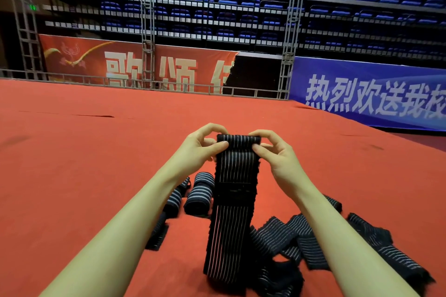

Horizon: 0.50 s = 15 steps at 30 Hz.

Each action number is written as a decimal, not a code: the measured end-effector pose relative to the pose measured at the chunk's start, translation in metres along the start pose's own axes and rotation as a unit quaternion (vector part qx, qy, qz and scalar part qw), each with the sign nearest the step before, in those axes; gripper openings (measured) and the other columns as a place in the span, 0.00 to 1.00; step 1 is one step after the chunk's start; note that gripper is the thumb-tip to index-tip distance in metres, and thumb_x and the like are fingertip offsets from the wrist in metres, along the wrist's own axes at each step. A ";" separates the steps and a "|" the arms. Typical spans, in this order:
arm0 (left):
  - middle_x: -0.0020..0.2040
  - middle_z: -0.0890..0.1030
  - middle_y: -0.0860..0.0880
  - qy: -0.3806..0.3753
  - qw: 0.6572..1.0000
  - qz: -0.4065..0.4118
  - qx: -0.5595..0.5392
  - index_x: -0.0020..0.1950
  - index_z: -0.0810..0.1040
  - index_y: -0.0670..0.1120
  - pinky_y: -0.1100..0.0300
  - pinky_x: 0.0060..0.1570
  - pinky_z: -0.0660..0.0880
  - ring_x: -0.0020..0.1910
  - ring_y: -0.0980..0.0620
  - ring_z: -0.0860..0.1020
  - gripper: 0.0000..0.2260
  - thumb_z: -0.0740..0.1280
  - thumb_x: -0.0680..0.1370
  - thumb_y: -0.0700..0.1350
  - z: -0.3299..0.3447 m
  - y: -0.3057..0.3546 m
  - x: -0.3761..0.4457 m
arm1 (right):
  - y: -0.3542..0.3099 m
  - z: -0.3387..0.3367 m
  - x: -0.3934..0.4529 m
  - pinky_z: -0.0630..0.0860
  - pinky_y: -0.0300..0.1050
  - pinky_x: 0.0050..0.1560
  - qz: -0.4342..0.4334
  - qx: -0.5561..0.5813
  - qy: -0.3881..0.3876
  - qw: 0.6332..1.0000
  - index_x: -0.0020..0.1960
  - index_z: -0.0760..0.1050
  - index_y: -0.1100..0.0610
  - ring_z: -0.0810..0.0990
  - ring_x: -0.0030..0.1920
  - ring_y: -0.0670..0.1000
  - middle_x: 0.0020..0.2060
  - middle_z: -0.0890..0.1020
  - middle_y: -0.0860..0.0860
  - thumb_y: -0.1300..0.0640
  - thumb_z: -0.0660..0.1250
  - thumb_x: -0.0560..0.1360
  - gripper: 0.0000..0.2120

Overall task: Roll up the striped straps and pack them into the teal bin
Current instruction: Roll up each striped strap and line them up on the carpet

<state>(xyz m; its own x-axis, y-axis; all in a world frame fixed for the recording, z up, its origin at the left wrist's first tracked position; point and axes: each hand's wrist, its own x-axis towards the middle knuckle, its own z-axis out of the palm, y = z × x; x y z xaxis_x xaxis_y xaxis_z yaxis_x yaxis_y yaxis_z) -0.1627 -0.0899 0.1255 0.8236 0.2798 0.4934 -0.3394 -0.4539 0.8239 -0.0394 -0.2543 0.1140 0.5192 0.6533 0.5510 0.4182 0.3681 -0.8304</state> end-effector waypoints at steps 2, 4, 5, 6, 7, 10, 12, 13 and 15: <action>0.41 0.80 0.40 -0.009 0.999 0.002 -0.032 0.50 0.77 0.51 0.53 0.45 0.70 0.40 0.46 0.75 0.05 0.67 0.78 0.41 -0.001 0.002 0.002 | 0.000 -0.001 0.002 0.74 0.34 0.45 -0.001 0.035 0.003 0.999 0.50 0.78 0.53 0.81 0.42 0.46 0.39 0.83 0.51 0.68 0.63 0.77 0.12; 0.43 0.81 0.40 -0.011 0.999 0.002 -0.046 0.49 0.78 0.53 0.51 0.47 0.70 0.42 0.45 0.76 0.05 0.68 0.75 0.44 -0.002 0.004 0.002 | 0.000 -0.001 0.004 0.73 0.34 0.45 0.002 0.053 0.006 0.999 0.48 0.79 0.52 0.80 0.42 0.46 0.39 0.82 0.51 0.70 0.63 0.76 0.14; 0.43 0.81 0.40 -0.010 0.999 0.001 -0.047 0.49 0.78 0.53 0.50 0.47 0.70 0.42 0.46 0.76 0.05 0.68 0.74 0.45 -0.002 0.004 0.001 | 0.000 0.000 0.005 0.73 0.33 0.44 0.003 0.059 0.006 0.998 0.47 0.79 0.53 0.80 0.41 0.45 0.38 0.81 0.51 0.70 0.62 0.76 0.14; 0.43 0.81 0.41 -0.008 0.999 0.000 -0.049 0.48 0.79 0.53 0.50 0.47 0.70 0.42 0.46 0.75 0.06 0.69 0.72 0.45 -0.003 0.004 0.000 | 0.002 0.001 0.004 0.73 0.33 0.44 0.006 0.060 0.006 0.998 0.47 0.78 0.54 0.79 0.40 0.45 0.37 0.81 0.51 0.71 0.62 0.75 0.14; 0.43 0.81 0.41 -0.007 0.999 0.000 -0.050 0.47 0.80 0.54 0.51 0.48 0.70 0.42 0.46 0.75 0.07 0.69 0.71 0.44 -0.003 0.002 -0.002 | 0.003 0.003 0.003 0.73 0.33 0.43 0.011 0.066 0.005 0.998 0.46 0.78 0.55 0.79 0.39 0.44 0.37 0.81 0.50 0.72 0.62 0.75 0.14; 0.42 0.82 0.45 0.002 0.999 0.004 -0.052 0.44 0.82 0.55 0.57 0.49 0.72 0.42 0.50 0.76 0.10 0.69 0.69 0.40 -0.001 -0.004 -0.008 | 0.006 0.003 -0.001 0.72 0.31 0.40 0.018 0.067 0.015 0.997 0.45 0.77 0.57 0.77 0.36 0.42 0.33 0.81 0.46 0.75 0.58 0.74 0.16; 0.41 0.82 0.48 0.010 0.998 0.007 -0.059 0.44 0.83 0.53 0.60 0.49 0.73 0.42 0.52 0.78 0.09 0.70 0.70 0.40 0.000 -0.006 -0.009 | 0.005 0.001 -0.003 0.71 0.31 0.39 0.017 0.066 0.010 0.998 0.44 0.77 0.58 0.76 0.35 0.42 0.34 0.80 0.47 0.73 0.58 0.73 0.14; 0.39 0.82 0.49 0.017 0.998 0.005 -0.062 0.44 0.84 0.51 0.61 0.48 0.74 0.42 0.54 0.78 0.07 0.71 0.71 0.39 0.001 -0.007 -0.009 | 0.005 0.001 -0.003 0.72 0.32 0.40 0.017 0.068 0.004 0.998 0.44 0.78 0.58 0.76 0.36 0.43 0.35 0.79 0.49 0.69 0.60 0.71 0.11; 0.37 0.81 0.50 0.034 0.998 0.001 -0.055 0.45 0.83 0.47 0.64 0.45 0.74 0.40 0.56 0.78 0.07 0.71 0.73 0.36 0.001 -0.008 -0.008 | 0.004 0.001 -0.003 0.72 0.32 0.42 0.016 0.057 -0.002 0.998 0.44 0.78 0.57 0.76 0.38 0.44 0.37 0.79 0.50 0.62 0.65 0.70 0.05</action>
<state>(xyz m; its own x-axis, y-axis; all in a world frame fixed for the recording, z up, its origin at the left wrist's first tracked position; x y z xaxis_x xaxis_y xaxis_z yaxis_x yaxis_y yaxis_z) -0.1664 -0.0892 0.1143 0.7919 0.3372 0.5091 -0.3912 -0.3600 0.8470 -0.0400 -0.2538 0.1093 0.5272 0.6687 0.5243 0.3138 0.4202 -0.8514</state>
